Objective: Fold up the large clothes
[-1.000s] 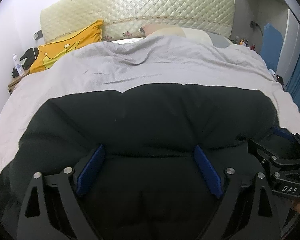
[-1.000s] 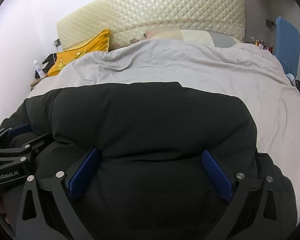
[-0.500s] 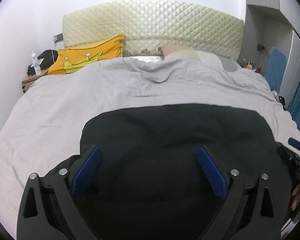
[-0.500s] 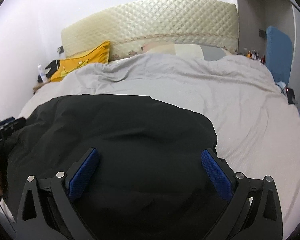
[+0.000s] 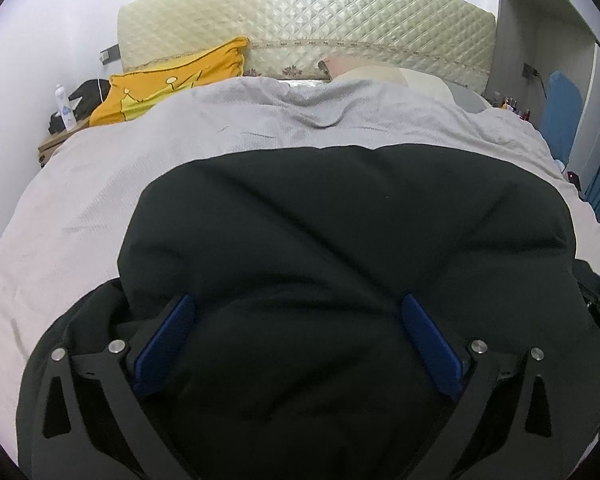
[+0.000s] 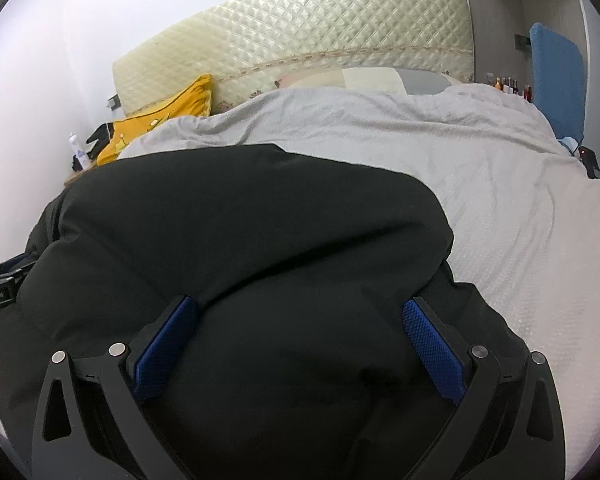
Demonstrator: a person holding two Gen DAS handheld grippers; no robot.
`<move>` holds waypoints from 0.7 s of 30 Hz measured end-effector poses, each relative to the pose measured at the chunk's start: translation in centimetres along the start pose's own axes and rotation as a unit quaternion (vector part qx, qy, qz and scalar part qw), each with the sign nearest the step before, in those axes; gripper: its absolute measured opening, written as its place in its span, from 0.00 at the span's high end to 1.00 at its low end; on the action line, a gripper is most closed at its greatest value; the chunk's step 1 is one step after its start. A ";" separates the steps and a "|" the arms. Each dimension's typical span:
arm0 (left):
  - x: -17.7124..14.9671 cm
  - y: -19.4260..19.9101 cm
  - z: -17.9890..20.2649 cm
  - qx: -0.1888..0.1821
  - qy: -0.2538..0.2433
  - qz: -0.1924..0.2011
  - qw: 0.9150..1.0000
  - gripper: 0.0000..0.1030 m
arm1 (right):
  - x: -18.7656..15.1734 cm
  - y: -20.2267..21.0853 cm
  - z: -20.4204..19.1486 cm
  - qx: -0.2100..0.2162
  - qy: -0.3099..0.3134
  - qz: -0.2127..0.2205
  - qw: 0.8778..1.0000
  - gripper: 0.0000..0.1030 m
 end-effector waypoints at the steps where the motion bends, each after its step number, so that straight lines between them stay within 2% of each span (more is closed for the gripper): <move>1: 0.0 0.2 0.0 0.002 0.001 0.000 1.000 0.00 | -0.1 0.1 0.0 -0.001 -0.001 -0.001 1.000 0.00; 6: 0.5 1.9 -0.2 0.006 0.012 -0.008 1.000 0.00 | 0.8 2.0 -0.1 -0.006 -0.004 -0.008 1.000 0.00; 8: 1.1 3.5 -0.1 -0.006 0.025 -0.010 1.000 0.00 | 2.0 3.9 -0.4 -0.005 -0.001 0.010 1.000 0.00; 10: 1.7 5.7 0.1 -0.003 0.031 0.003 1.000 0.00 | 3.3 6.7 -0.8 -0.001 -0.003 0.035 0.999 0.00; 12: 2.1 8.3 0.6 0.005 0.030 0.011 0.999 0.00 | 4.4 9.5 -1.1 0.004 -0.007 0.053 0.999 0.00; 15: 2.7 12.3 1.3 -0.004 0.033 0.021 0.999 0.00 | 5.9 13.9 -1.9 0.010 -0.002 0.081 0.997 0.00; 21: 4.6 22.3 2.8 -0.024 0.029 0.085 0.996 0.00 | 8.7 24.1 -4.4 0.018 0.009 0.140 0.990 0.00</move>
Point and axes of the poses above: each gripper's, at about its wrist camera, not at the fingertips, and y roughly against the way its jaws point, z to its right, x to its top, the point moved 6 cm from there along -y, roughly the way its jaws point, and after that the axes turned 2 degrees about z, right-handed, at the moved point
